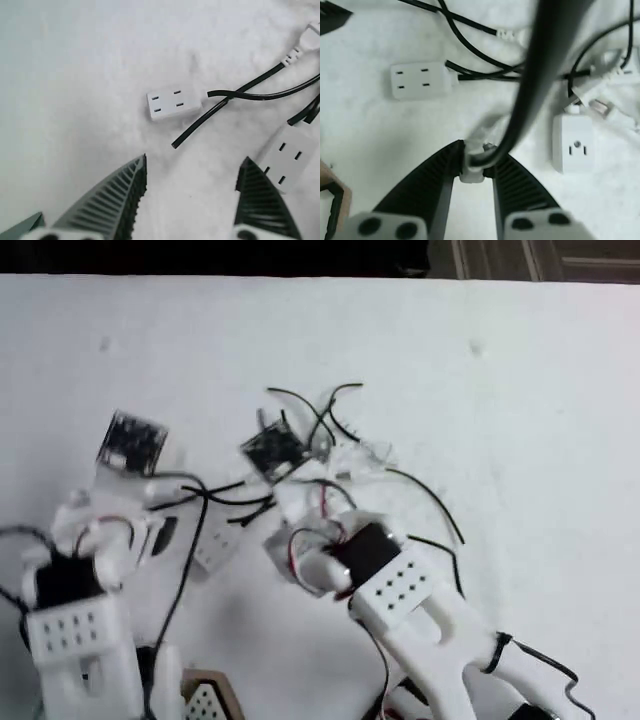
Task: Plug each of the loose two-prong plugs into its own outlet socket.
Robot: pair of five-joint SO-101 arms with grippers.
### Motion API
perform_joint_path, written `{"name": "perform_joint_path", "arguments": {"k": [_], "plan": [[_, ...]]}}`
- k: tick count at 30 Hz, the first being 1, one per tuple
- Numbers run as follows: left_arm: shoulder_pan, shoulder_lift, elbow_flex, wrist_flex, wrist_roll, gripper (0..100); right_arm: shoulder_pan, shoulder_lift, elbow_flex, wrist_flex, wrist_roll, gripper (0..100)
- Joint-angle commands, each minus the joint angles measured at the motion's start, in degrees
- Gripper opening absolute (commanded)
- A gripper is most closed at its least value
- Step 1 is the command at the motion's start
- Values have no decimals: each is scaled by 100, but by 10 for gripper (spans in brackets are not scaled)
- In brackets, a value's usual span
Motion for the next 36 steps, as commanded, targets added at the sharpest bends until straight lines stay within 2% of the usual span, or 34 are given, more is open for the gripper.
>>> {"name": "perform_joint_path", "arguments": {"k": [1, 4, 7, 13, 19, 36], "plan": [[-523, -1569, 1196, -457, 62, 204, -251, -4, -53, -453, -18, 17], [-840, -2255, 1758, -484, 53, 158, -409, 31, -44, -804, -9, 17], [-1095, -2598, 2092, -475, 62, 159, -505, 418, -53, -1235, 26, 17], [-1279, -2642, 2576, -510, 79, 155, -611, 1745, -97, -2290, 26, 17], [-1701, -2642, 2585, -519, 343, 154, -734, 1912, -97, -2677, 35, 17], [-1684, -2642, 2699, -589, 325, 153, -769, 2607, -62, -3618, 352, 17]]}}
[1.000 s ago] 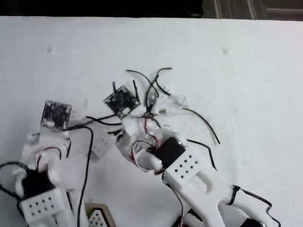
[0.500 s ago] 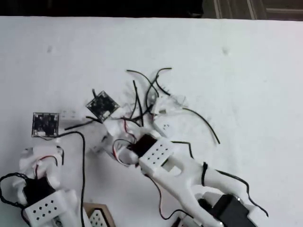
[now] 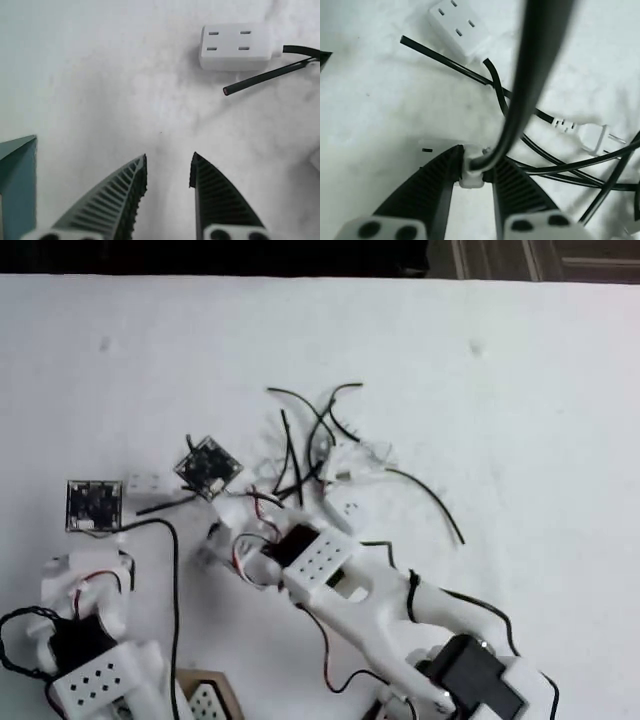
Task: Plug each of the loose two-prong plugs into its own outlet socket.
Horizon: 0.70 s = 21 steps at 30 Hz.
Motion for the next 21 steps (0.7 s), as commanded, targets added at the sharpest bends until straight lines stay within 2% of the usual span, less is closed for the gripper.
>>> {"name": "perform_joint_path", "arguments": {"k": [1, 9, 21], "plan": [[-13, -40, -18, -185, 79, 153, -40, -31, -62, -163, 62, 17], [-4, -48, 35, -185, 79, 153, -321, 31, -35, -127, 44, 17], [-4, -48, 53, -185, 79, 153, -321, 31, 18, -127, 53, 17]]}}
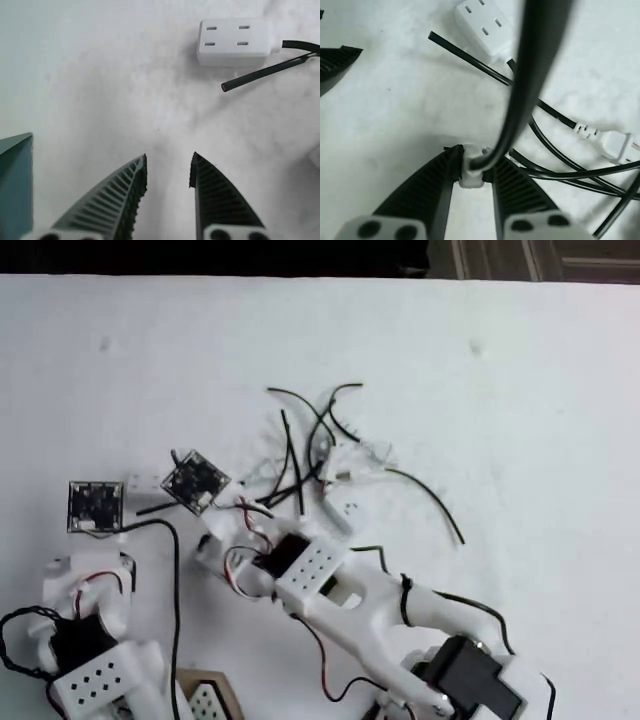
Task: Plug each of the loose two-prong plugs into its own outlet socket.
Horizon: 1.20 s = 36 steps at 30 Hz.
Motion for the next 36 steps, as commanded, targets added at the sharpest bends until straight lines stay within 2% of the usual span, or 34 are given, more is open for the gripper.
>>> {"name": "perform_joint_path", "arguments": {"k": [1, 13, 26, 36], "plan": [[-4, -48, -18, -185, 79, 153, 4, -22, -26, -75, 53, 17], [-4, -48, -18, -185, 79, 153, 136, 725, -290, -338, 18, 17], [-4, -48, -9, -185, 79, 153, 233, 426, -308, 242, 18, 17], [-4, -48, -9, -185, 79, 153, 426, 655, -334, 127, 9, 17]]}}
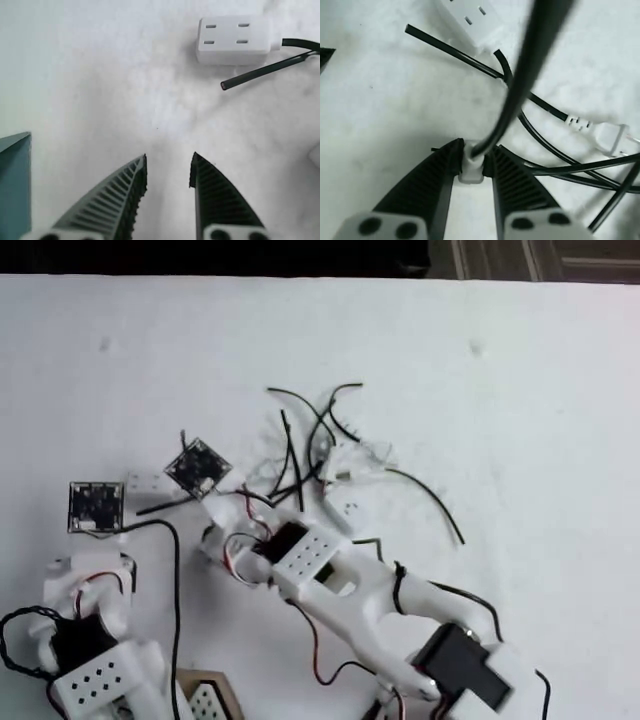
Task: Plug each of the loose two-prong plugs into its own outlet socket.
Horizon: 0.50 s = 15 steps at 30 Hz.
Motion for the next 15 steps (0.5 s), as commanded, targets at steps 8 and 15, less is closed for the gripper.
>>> {"name": "perform_joint_path", "arguments": {"k": [8, 15], "plan": [[-4, -48, -26, -185, 79, 153, 92, 224, 18, 13, 9, 17], [-4, -48, -26, -185, 79, 153, 48, 233, 26, 549, -211, 17]]}}
